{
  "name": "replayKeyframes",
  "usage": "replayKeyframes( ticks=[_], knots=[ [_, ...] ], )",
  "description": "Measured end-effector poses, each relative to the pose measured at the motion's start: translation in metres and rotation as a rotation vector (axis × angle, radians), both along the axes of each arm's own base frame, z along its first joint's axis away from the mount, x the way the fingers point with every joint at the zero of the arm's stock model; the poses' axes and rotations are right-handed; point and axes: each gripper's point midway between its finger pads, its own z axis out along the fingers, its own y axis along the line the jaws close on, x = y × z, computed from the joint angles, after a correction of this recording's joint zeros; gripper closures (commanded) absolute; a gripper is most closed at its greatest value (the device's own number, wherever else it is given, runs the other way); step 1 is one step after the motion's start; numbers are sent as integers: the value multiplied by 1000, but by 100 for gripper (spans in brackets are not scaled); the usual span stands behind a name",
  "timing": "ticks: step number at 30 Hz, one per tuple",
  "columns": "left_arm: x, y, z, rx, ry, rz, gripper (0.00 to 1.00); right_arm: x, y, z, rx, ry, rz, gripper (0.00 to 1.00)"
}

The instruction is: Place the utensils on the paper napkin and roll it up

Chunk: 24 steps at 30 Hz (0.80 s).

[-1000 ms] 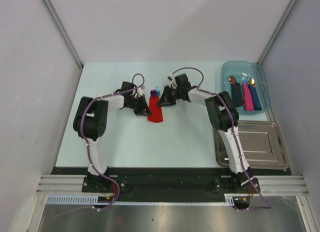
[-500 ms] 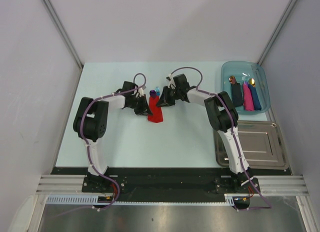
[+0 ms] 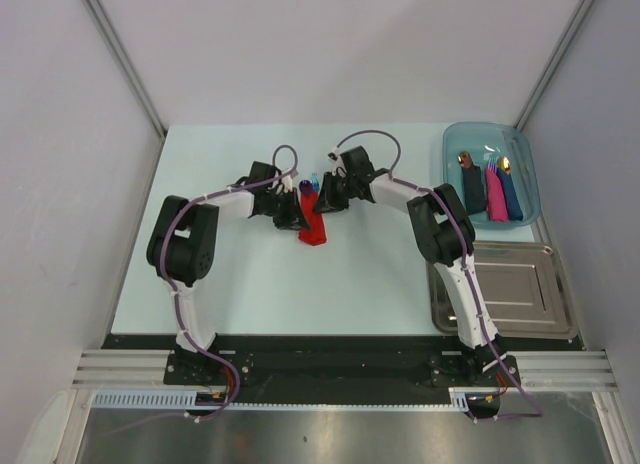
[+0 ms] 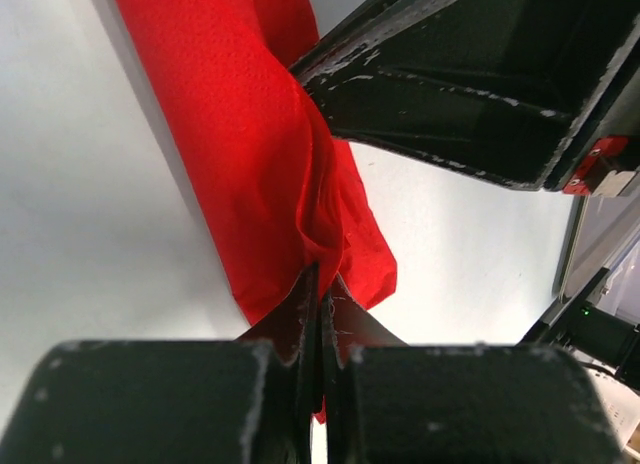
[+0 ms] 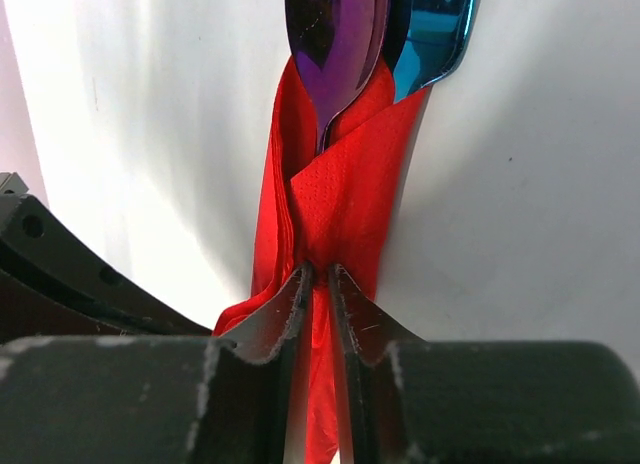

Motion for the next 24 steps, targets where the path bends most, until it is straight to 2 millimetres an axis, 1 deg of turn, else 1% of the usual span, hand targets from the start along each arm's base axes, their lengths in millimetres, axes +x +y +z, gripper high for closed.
replayKeyframes(
  ticks=[7, 18, 21, 24],
  knots=[
    [2, -11, 7, -42, -17, -8, 99, 0, 1, 0, -25, -11, -2, 85],
    [10, -27, 23, -135, -29, 10, 96, 0, 0, 0, -35, -13, -9, 86],
    [11, -30, 23, -145, -25, 14, 96, 0, 0, 0, -35, -14, -9, 86],
    [10, -31, 17, -141, -16, 11, 96, 0, 0, 0, -35, -13, -9, 86]
  ],
)
